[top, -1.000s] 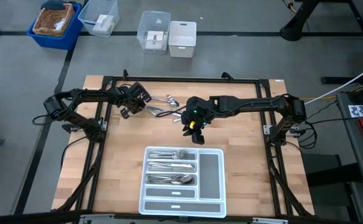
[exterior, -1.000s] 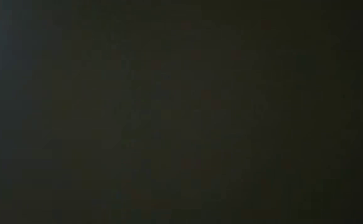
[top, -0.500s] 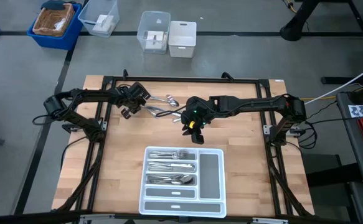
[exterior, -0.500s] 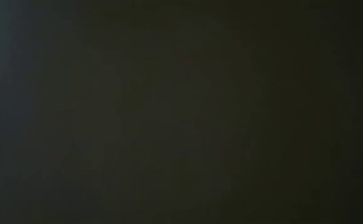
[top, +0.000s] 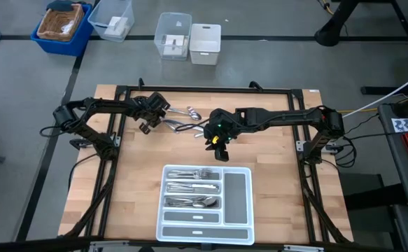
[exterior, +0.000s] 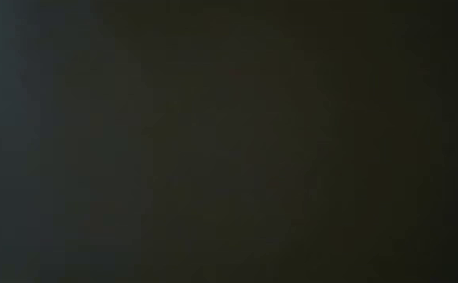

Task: Sort silverware
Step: Put the silver fork into the top section of the white silverware tray

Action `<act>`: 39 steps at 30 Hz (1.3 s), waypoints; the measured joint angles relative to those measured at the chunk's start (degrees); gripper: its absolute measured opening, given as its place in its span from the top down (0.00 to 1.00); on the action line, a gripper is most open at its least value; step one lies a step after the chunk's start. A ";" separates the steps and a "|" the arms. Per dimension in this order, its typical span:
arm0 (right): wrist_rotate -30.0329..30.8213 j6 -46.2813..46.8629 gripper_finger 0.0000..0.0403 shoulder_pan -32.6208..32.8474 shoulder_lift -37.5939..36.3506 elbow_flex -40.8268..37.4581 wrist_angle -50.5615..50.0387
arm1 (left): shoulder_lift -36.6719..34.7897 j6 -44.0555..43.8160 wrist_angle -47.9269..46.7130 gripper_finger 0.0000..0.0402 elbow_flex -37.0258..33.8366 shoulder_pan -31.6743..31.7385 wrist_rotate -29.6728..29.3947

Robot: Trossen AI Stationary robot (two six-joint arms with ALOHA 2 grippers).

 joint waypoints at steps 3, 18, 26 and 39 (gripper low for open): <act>0.00 0.00 0.72 0.00 0.00 0.00 -0.04 | 0.00 -0.07 -0.57 0.79 -0.04 0.78 0.49; -0.01 0.04 0.72 -0.02 0.00 0.00 -1.37 | -1.17 9.33 -0.67 0.98 -0.44 2.99 2.88; 0.00 0.22 0.72 -0.04 0.00 0.00 -1.62 | -7.44 21.76 0.76 1.00 -0.61 3.20 0.47; 6.06 18.60 0.72 0.08 0.00 0.00 -1.66 | -25.42 54.26 0.61 1.00 -0.48 -0.43 17.90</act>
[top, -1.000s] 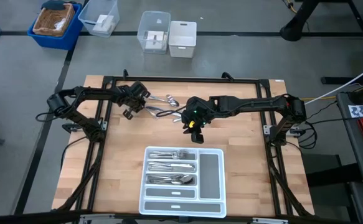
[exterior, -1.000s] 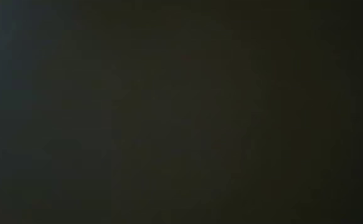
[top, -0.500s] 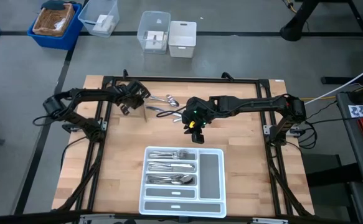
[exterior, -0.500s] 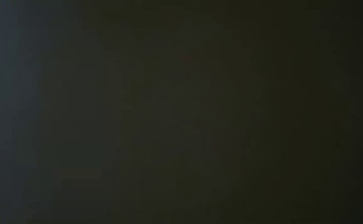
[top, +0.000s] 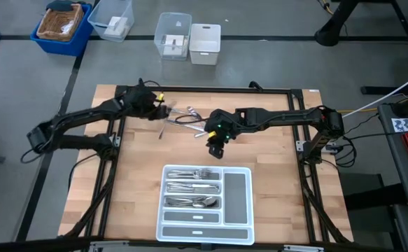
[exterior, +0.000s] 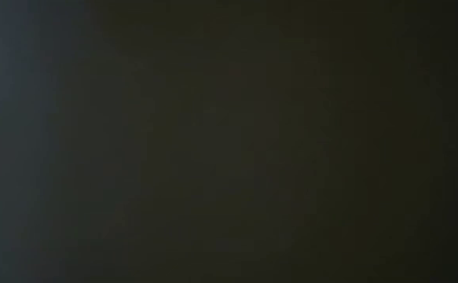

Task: Sort silverware
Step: Put the silver fork into the top section of the white silverware tray

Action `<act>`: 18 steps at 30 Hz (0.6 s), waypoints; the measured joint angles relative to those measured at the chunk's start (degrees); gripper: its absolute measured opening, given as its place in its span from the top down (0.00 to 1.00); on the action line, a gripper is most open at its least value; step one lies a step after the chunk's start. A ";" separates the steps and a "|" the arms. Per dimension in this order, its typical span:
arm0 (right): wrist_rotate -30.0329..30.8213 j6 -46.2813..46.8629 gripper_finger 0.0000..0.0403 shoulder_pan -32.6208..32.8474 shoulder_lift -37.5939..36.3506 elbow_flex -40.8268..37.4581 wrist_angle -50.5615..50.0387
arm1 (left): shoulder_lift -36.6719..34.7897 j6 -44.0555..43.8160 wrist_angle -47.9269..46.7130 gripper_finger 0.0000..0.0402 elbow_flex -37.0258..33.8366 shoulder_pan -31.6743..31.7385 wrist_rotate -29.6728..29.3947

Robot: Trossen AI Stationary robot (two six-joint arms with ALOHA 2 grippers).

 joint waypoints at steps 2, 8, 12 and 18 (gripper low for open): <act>0.40 4.46 0.72 0.03 0.00 0.00 0.00 | -2.52 3.17 -0.40 1.00 0.02 -1.88 4.56; 0.54 15.08 0.72 0.03 0.00 0.00 0.02 | -6.87 11.50 -0.73 1.00 0.07 -12.49 14.22; 0.54 16.53 0.72 0.03 0.00 0.00 0.00 | -6.35 17.69 -0.25 1.00 0.07 -22.10 14.25; 0.47 16.63 0.72 0.03 0.00 0.00 0.02 | -2.86 24.10 4.74 1.00 0.09 -33.30 7.36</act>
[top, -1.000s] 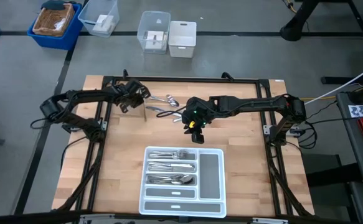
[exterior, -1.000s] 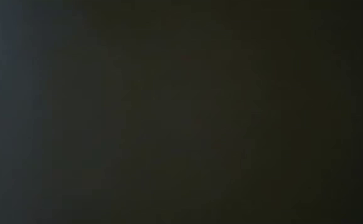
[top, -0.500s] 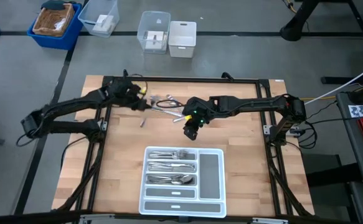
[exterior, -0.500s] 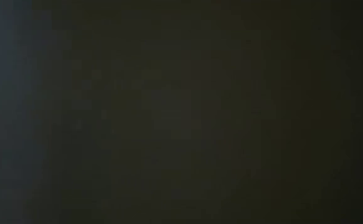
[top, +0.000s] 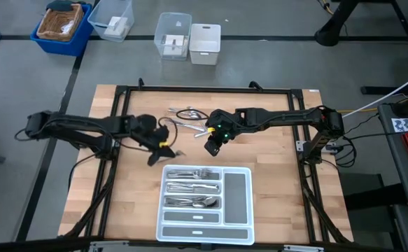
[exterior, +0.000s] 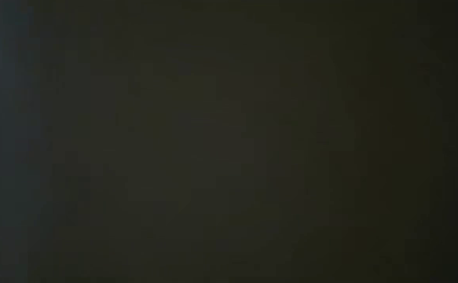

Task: Sort silverware
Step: Put the silver fork into the top section of the white silverware tray

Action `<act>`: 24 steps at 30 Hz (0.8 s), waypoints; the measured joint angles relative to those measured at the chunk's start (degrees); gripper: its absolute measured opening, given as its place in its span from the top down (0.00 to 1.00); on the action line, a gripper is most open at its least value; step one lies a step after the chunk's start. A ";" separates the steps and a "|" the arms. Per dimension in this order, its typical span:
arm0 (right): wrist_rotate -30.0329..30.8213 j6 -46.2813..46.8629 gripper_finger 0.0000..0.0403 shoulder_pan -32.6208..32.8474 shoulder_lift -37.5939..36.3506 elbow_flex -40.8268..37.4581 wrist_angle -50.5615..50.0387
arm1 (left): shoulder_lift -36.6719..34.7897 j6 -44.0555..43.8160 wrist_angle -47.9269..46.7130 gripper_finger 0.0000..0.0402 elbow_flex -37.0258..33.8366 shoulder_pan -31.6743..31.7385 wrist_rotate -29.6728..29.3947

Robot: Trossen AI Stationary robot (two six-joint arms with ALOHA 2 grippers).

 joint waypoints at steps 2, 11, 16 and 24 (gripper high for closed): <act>-0.02 0.00 0.72 0.00 0.00 0.00 0.00 | 1.61 2.36 2.39 1.00 0.00 -2.46 -1.16; 1.03 -0.08 0.72 -0.02 0.00 0.00 0.01 | 11.08 7.36 10.92 1.00 0.04 -8.97 -1.86; 3.02 -0.42 0.72 -0.07 0.00 0.00 -0.29 | 17.79 10.00 12.78 1.00 0.13 -10.38 -2.04; 10.16 -0.46 0.72 -0.09 0.00 0.00 -8.66 | 23.57 12.23 17.46 1.00 0.23 -10.50 -3.98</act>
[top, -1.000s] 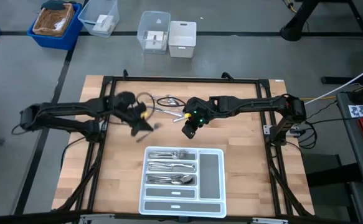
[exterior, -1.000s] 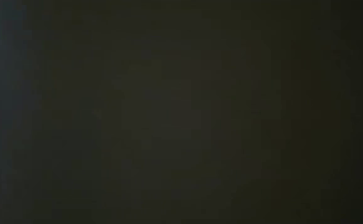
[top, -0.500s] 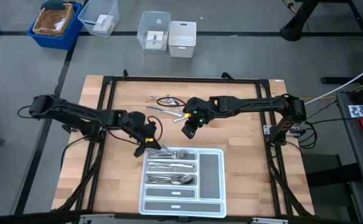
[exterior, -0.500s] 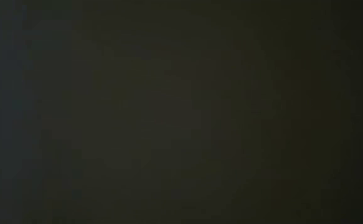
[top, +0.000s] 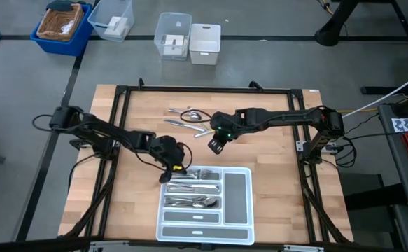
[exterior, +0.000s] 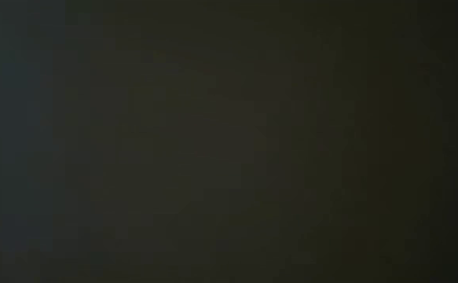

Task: Sort silverware
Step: Put the silver fork into the top section of the white silverware tray

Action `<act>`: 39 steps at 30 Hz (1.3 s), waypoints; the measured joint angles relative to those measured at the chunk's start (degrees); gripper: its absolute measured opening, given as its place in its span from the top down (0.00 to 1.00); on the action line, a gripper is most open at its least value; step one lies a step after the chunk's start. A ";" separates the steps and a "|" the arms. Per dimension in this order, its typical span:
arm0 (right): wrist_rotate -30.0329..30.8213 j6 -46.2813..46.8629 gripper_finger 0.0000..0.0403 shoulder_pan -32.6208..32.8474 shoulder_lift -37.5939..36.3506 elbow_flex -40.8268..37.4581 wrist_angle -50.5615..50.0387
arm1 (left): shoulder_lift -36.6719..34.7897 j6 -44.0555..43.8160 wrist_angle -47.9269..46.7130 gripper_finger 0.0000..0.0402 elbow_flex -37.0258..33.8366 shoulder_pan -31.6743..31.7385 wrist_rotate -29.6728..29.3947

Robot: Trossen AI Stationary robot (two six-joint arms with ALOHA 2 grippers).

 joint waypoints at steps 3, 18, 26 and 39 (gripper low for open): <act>2.30 -0.13 0.72 -0.40 0.00 0.00 -3.86 | 0.40 3.20 1.65 0.99 -0.10 -0.07 -0.04; 2.05 -29.04 0.72 -13.87 0.00 -0.74 -8.51 | -0.07 2.52 1.58 0.78 -0.29 0.90 -5.38; -5.89 -43.53 0.72 -23.09 0.04 -7.78 -1.39 | -2.48 -8.35 4.34 0.81 -0.23 4.58 -5.39; -10.83 -61.62 0.72 -28.09 0.07 -17.06 6.40 | -4.87 -10.44 6.35 0.82 -0.19 13.85 -5.37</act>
